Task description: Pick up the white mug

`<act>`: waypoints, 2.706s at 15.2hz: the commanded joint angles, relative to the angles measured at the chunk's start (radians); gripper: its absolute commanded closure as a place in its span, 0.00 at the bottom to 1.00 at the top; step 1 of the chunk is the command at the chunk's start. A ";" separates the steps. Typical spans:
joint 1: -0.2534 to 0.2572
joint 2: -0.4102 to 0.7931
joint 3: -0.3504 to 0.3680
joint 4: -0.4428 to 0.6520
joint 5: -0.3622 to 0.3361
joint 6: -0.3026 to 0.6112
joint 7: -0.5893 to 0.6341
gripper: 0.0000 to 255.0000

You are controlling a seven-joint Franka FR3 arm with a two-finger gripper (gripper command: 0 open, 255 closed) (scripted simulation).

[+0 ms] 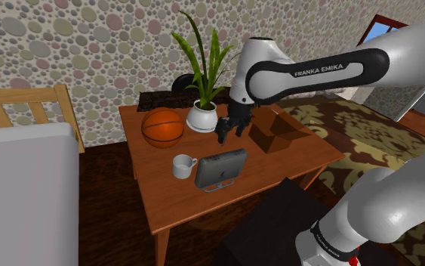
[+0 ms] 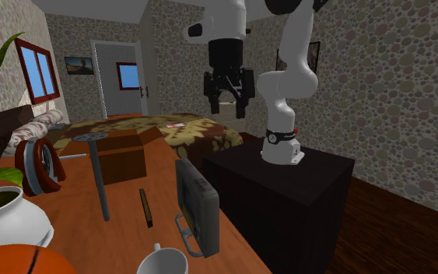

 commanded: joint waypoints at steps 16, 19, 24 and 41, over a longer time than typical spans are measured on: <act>0.050 0.671 0.013 0.334 -0.247 0.320 0.200 0.00; 0.077 0.790 -0.006 0.434 -0.284 0.336 0.224 0.00; 0.121 0.990 -0.039 0.630 -0.324 0.338 0.248 0.00; 0.143 1.132 -0.061 0.724 -0.344 0.384 0.259 1.00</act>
